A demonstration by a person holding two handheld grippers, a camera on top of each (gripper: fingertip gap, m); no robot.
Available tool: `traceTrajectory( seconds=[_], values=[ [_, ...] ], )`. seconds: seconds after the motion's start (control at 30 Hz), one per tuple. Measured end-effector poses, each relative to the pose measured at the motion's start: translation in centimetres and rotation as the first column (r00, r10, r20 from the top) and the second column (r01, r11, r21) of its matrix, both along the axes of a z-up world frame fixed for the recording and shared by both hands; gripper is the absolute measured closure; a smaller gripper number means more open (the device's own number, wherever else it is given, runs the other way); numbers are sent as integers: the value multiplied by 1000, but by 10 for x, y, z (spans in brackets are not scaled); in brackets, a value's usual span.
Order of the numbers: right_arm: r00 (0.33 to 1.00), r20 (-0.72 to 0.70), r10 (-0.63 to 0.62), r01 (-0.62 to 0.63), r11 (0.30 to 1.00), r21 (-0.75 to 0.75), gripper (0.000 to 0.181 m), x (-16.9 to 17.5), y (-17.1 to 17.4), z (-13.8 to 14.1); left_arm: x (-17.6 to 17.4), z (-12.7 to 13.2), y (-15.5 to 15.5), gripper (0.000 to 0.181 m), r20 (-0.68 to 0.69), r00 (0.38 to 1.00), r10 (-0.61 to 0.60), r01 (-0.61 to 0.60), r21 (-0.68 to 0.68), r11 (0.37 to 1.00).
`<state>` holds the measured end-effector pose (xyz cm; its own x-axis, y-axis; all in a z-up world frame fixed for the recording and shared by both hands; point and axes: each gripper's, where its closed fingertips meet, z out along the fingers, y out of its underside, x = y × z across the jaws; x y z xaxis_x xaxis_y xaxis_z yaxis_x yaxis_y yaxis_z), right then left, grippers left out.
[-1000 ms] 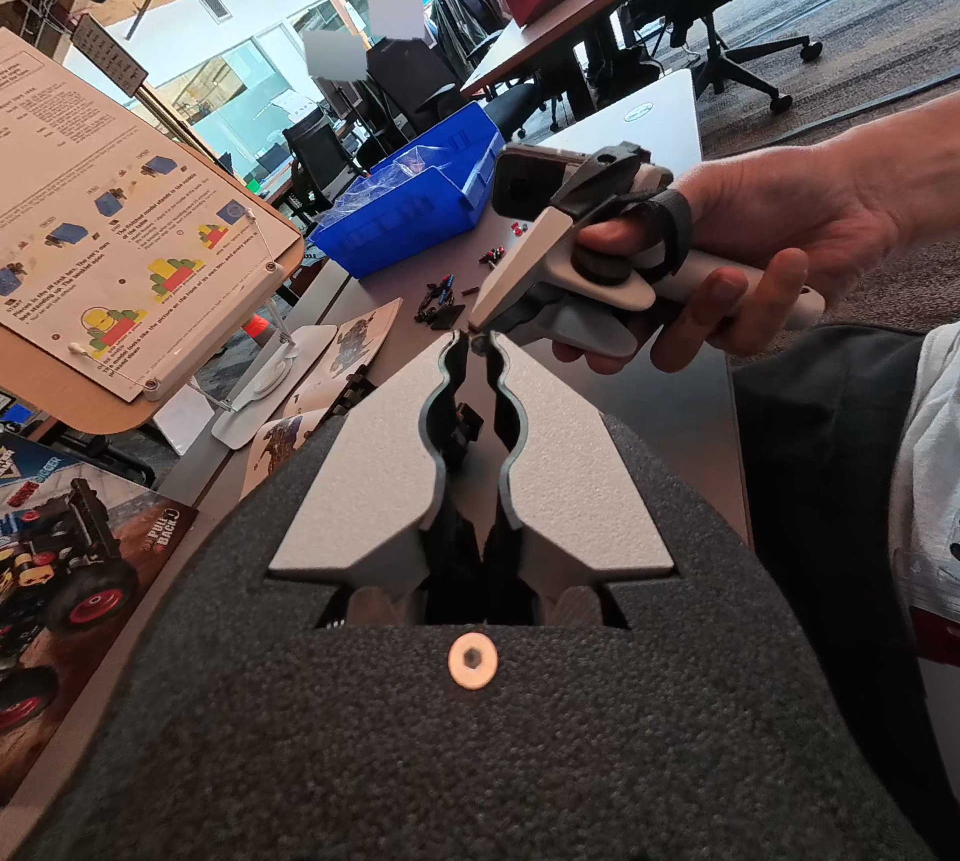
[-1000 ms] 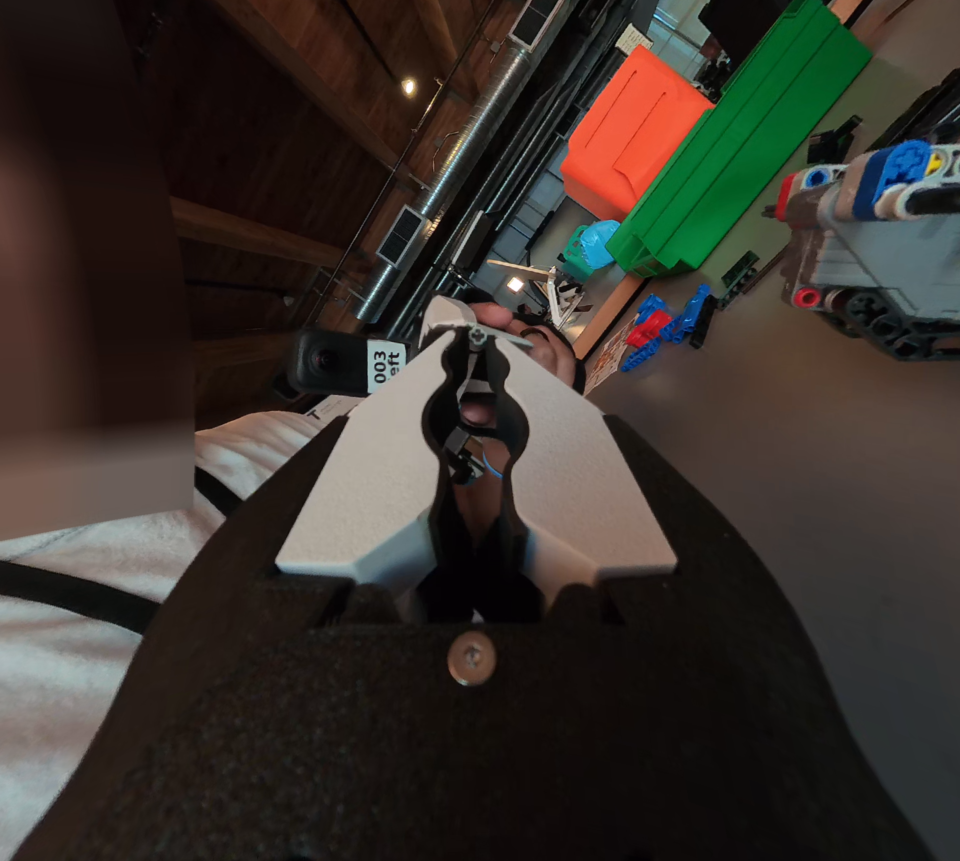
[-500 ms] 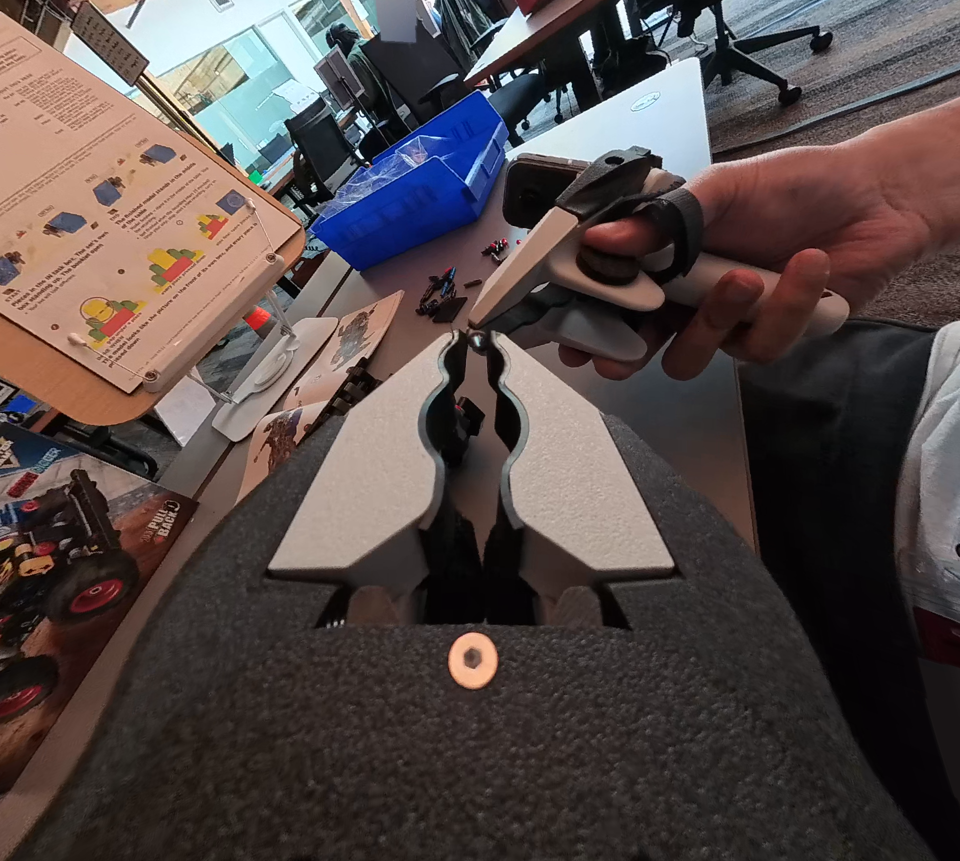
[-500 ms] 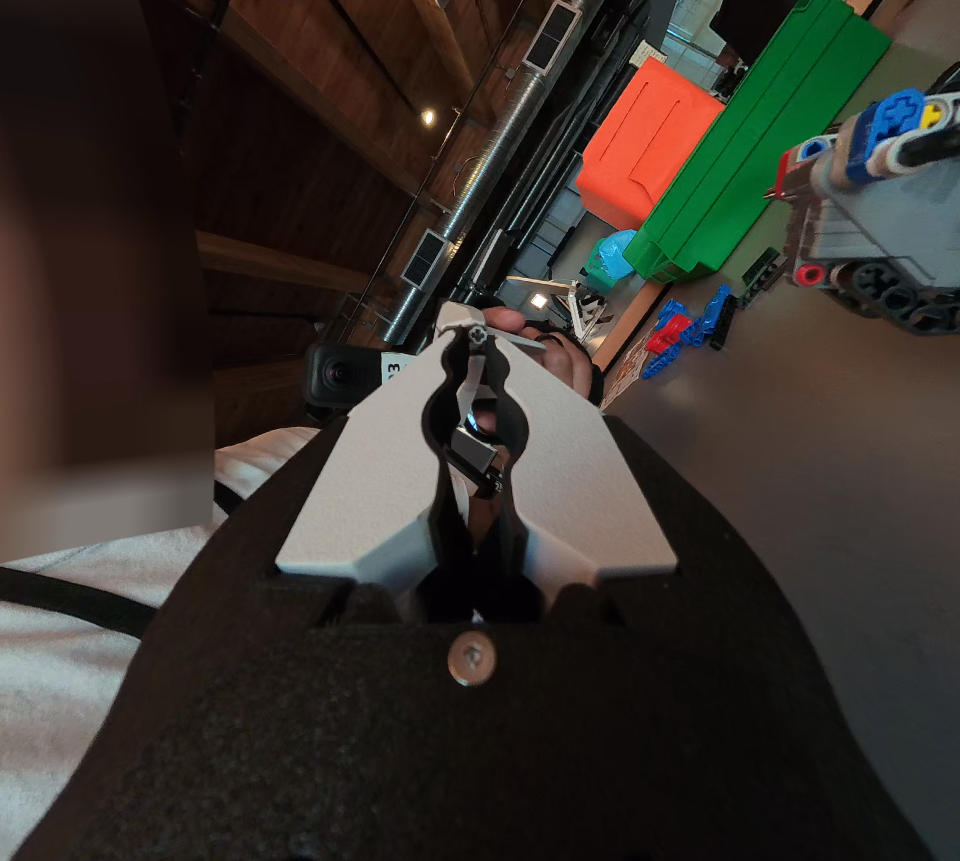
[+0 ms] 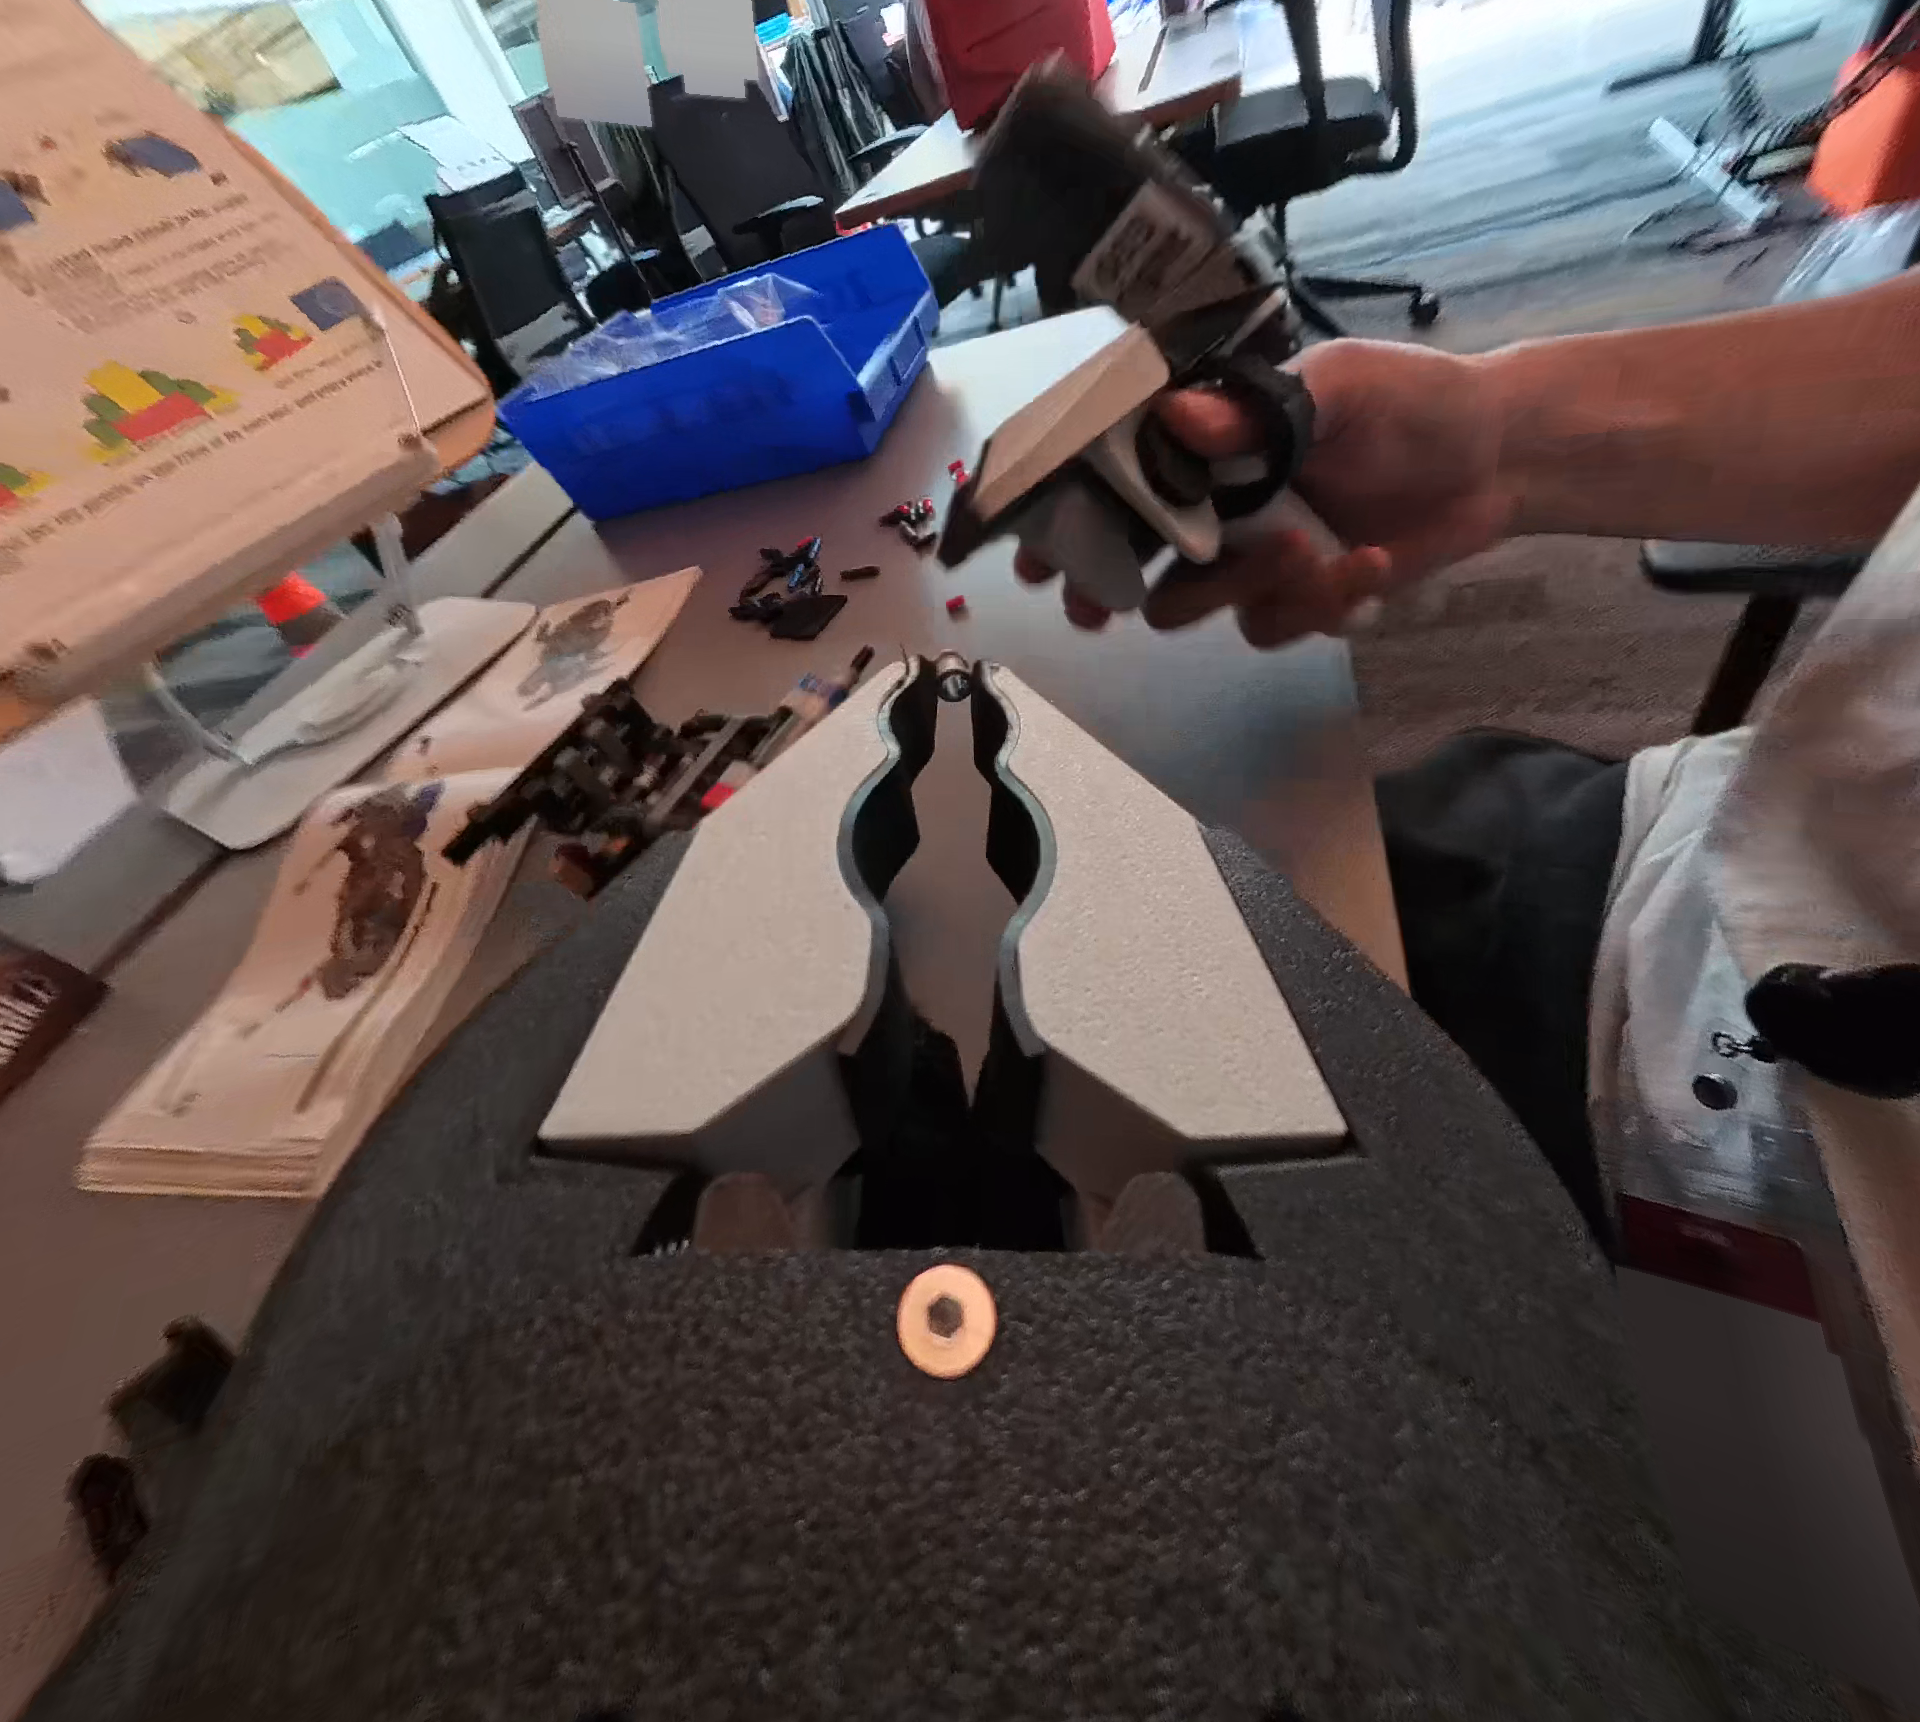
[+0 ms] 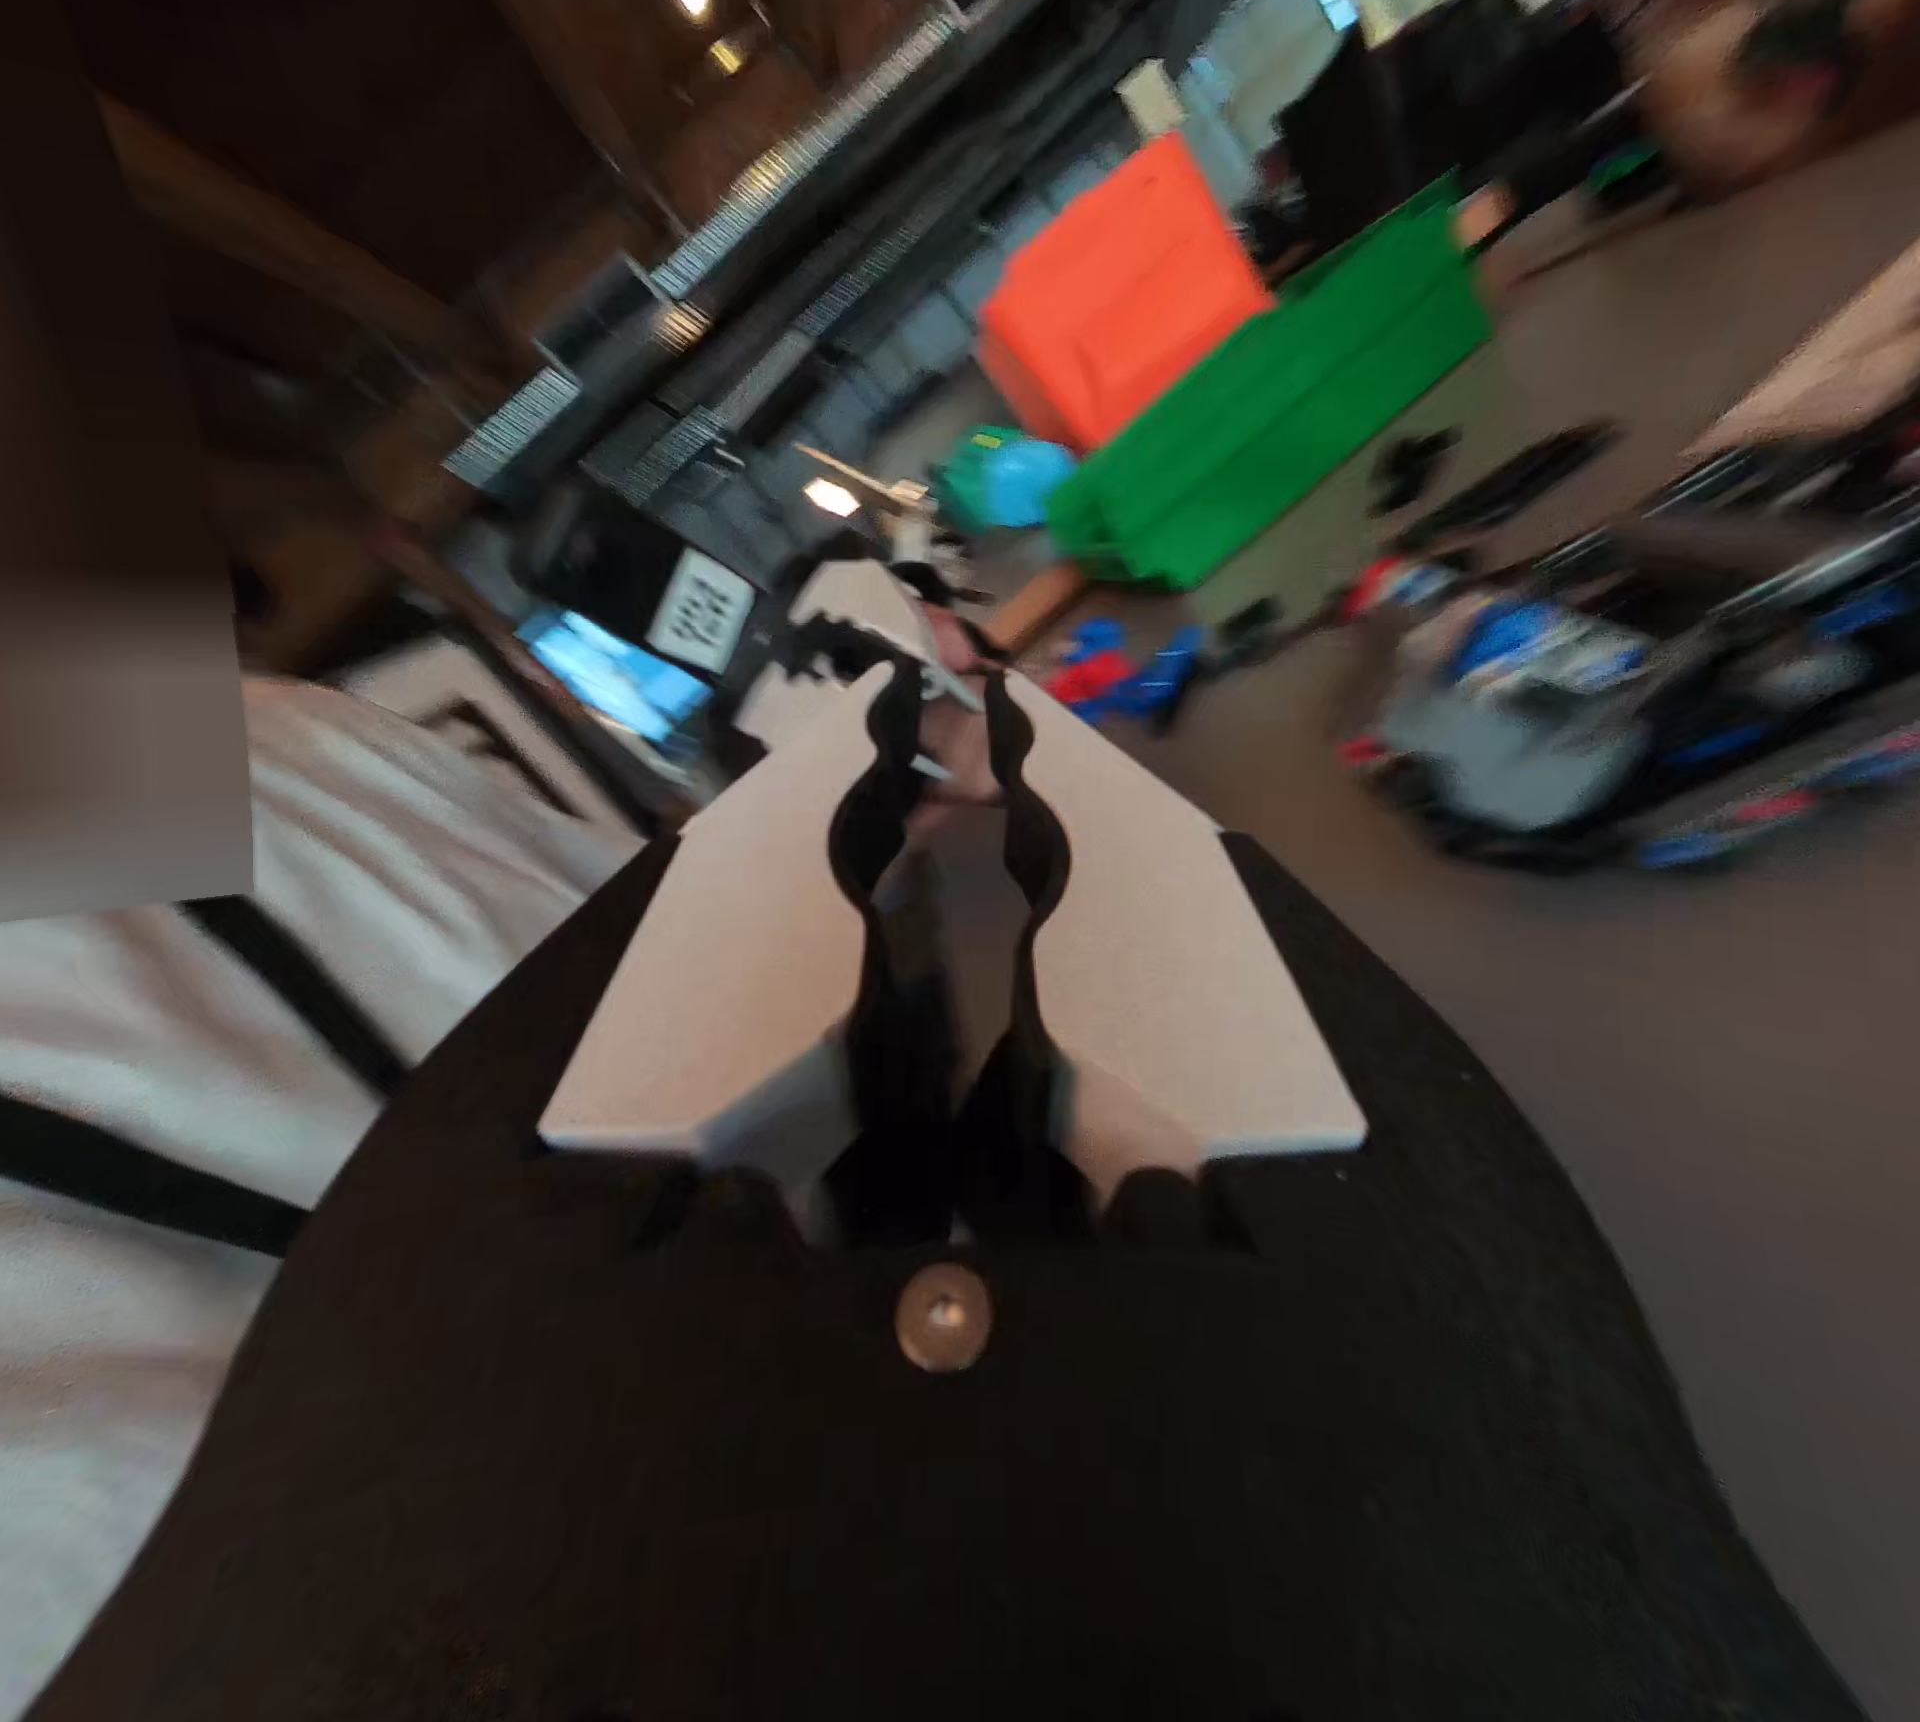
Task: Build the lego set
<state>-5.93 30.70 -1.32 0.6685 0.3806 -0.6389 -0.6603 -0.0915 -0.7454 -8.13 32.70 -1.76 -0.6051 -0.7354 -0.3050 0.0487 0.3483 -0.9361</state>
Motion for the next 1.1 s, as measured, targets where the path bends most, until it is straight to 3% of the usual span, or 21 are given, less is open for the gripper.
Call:
traceTrajectory(
  seconds=[0.07,0.13,0.2,0.27,0.6,1.1],
  values=[
    [940,325,-107,130,990,-48,169,32,-8,-10,7,-7,22,176,-74,997,-23,16,-91,996],
    [772,625,-115,217,972,-90,169,60,-13,-30,16,-16,42,176,-181,979,-91,54,-195,979],
    [653,754,-80,233,967,-100,171,77,-13,-47,24,-21,56,176,-250,952,-174,97,-293,951],
    [652,758,-10,182,973,-143,170,79,-7,-57,31,-30,63,176,-316,916,-246,133,-340,931],
    [664,748,-5,118,988,-99,179,77,8,-54,50,-43,71,176,-381,837,-393,215,-430,877],
    [617,787,24,115,986,-120,177,77,8,-59,55,-47,71,176,-387,809,-442,293,-387,874]
  ],
)
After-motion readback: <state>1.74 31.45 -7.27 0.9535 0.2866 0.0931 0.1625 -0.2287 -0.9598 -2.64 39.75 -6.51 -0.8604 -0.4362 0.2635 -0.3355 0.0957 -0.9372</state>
